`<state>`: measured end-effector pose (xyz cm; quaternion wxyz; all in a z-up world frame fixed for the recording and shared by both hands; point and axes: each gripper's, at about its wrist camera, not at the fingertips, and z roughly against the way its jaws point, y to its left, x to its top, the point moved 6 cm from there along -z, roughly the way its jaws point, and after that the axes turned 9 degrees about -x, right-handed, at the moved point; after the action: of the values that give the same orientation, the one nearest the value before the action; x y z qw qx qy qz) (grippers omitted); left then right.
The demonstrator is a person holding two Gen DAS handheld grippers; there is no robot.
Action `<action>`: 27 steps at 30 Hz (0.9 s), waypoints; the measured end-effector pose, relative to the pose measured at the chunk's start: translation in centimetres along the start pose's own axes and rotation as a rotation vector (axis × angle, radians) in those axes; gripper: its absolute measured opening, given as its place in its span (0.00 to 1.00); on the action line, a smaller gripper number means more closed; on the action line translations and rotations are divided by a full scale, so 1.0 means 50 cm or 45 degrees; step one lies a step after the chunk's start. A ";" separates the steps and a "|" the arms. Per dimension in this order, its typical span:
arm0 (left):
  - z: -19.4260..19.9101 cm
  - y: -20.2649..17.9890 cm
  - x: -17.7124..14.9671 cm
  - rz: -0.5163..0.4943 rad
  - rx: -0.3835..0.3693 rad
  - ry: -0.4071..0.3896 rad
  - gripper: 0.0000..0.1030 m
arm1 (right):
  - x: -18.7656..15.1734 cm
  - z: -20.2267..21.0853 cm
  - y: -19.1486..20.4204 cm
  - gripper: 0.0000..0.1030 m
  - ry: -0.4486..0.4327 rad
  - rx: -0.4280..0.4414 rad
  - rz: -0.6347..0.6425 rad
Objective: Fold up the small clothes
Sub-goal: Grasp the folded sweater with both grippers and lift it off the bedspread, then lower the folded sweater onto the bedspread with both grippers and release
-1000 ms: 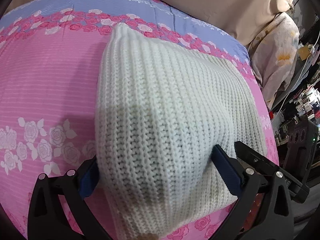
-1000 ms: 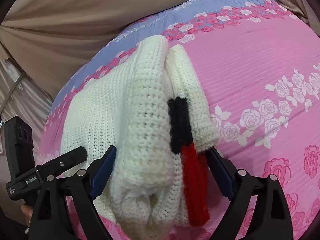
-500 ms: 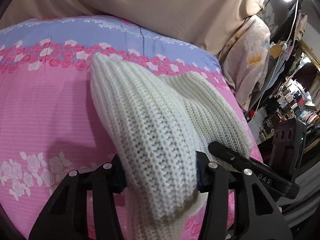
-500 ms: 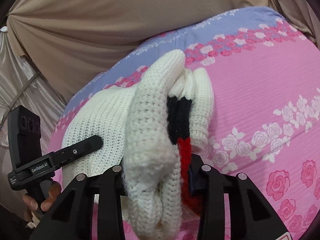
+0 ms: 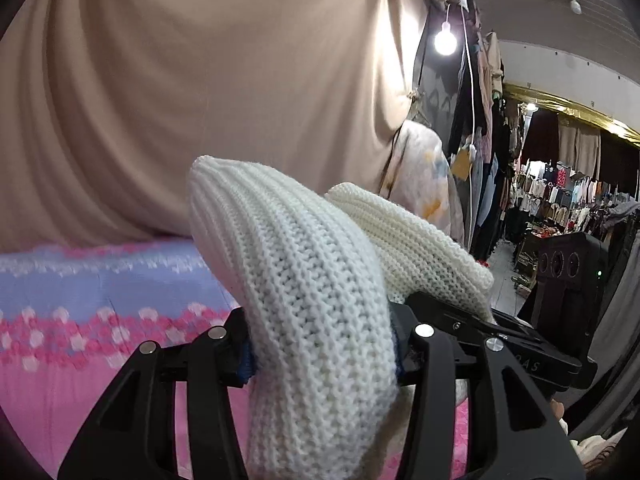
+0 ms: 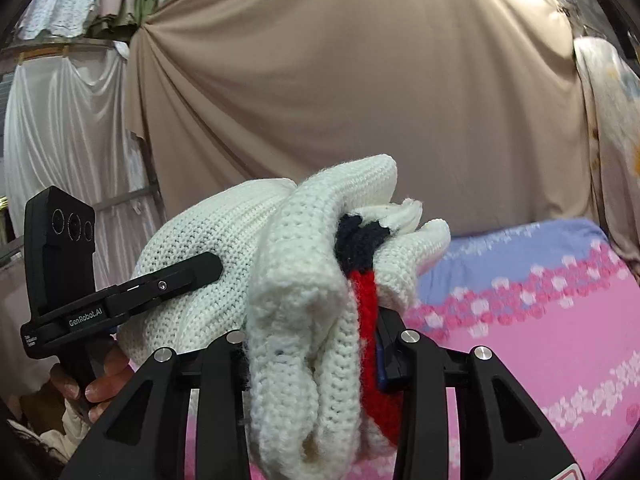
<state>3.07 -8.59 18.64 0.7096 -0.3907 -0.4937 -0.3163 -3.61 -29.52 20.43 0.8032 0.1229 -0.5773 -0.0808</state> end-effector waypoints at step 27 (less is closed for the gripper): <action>-0.071 0.438 -0.268 0.434 0.418 0.344 0.72 | -0.295 -0.490 -0.033 0.39 0.675 -0.120 -0.189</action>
<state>18.80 0.01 -0.11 0.8659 -0.3023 -0.3662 -0.1573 14.90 -24.51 -0.87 0.9230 0.1443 -0.3318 -0.1313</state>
